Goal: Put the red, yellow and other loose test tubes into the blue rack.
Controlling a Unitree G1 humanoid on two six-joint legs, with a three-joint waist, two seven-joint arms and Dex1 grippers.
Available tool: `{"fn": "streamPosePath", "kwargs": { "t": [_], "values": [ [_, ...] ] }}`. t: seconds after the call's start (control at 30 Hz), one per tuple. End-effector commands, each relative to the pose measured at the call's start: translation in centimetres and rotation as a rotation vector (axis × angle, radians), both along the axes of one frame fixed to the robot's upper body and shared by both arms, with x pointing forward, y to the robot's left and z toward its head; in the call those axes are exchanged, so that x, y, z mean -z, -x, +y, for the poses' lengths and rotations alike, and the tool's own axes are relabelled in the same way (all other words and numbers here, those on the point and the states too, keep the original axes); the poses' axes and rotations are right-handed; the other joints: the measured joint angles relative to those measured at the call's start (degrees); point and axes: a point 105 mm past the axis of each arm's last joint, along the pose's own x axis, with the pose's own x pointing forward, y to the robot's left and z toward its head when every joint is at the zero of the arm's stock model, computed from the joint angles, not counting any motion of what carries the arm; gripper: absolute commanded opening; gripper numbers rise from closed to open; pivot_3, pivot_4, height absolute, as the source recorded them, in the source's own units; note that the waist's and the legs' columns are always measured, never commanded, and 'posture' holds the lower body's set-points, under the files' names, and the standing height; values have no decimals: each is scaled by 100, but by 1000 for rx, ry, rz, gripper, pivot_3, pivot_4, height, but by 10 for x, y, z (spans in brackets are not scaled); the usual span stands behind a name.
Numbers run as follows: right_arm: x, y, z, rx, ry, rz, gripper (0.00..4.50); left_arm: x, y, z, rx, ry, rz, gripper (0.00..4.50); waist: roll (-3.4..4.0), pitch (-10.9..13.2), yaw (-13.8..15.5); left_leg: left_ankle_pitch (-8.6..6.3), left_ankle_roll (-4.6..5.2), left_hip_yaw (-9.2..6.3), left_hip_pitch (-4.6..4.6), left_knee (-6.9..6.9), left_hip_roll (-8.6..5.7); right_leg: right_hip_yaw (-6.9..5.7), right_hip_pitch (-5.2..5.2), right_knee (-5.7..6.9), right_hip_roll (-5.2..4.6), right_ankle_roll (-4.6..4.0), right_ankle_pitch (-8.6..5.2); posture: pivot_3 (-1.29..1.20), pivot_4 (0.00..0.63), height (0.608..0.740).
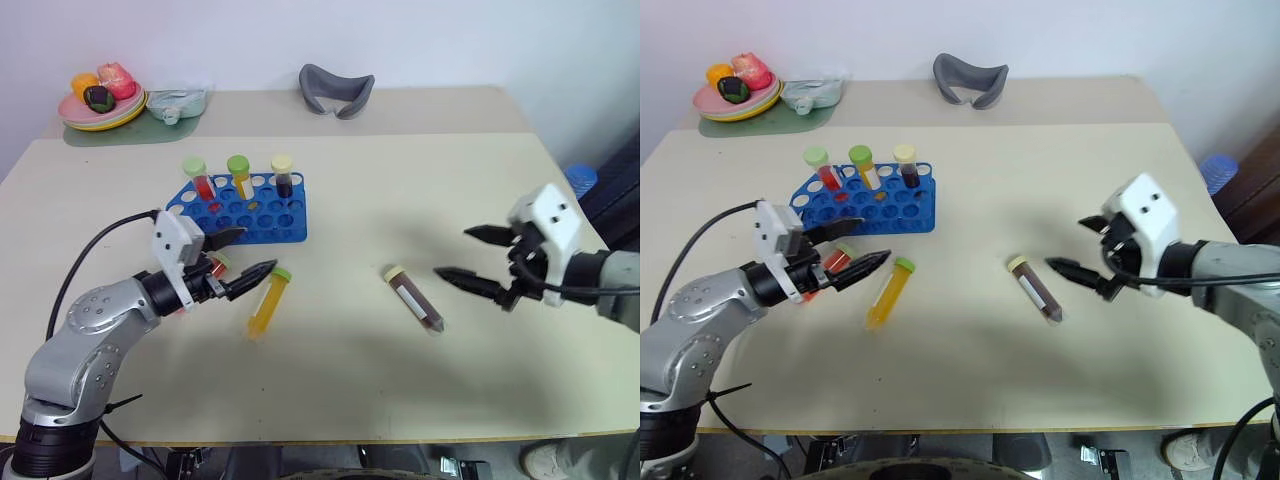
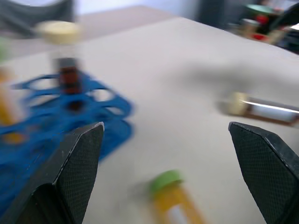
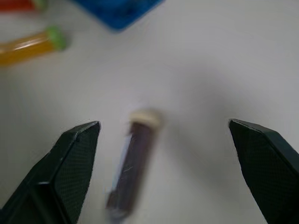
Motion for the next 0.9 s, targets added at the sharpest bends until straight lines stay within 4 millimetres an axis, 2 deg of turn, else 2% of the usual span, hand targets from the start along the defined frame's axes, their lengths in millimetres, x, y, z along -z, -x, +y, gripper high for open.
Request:
{"fn": "streamPosePath", "kwargs": {
  "t": [0.03, 0.23, 0.4, 0.53, 0.9],
  "values": [
    [8, 1, 16, 25, 2, 91, 4500, 10, 10, -13, 112, -51, 11, 4377, 0, 0, 12, 0, 0, -1, 0, 1, 0, 0, -1, 1, 1, 0, 0, 0, 150, 740],
    [22, -9, 27, 73, 57, 160, 4500, 20, 16, -24, 199, -68, 13, 4377, -1, 1, 62, -3, 5, -1, -18, 1, -2, -3, -8, -9, -5, 0, -1, 0, 150, 740],
    [35, -19, 17, 207, 97, 258, 4500, 23, 17, -30, 216, -63, 5, 4377, 0, 1, 34, -4, 7, -1, -17, 3, -1, -3, -9, -6, -4, 0, -1, 0, 150, 740],
    [39, -20, 20, 301, 113, 342, 4500, 28, 21, -35, 230, -64, 7, 4377, 0, 3, 8, -5, 10, -1, -23, 5, 0, -3, -15, -5, -4, 0, -1, 0, 150, 740],
    [51, -43, 40, 337, 196, 391, 4500, 31, 26, -36, 209, -61, 5, 4377, 2, 4, 25, -6, 11, -1, -32, 5, 3, -1, -29, -1, 1, -1, -1, 0, 150, 740]
  ]
}}
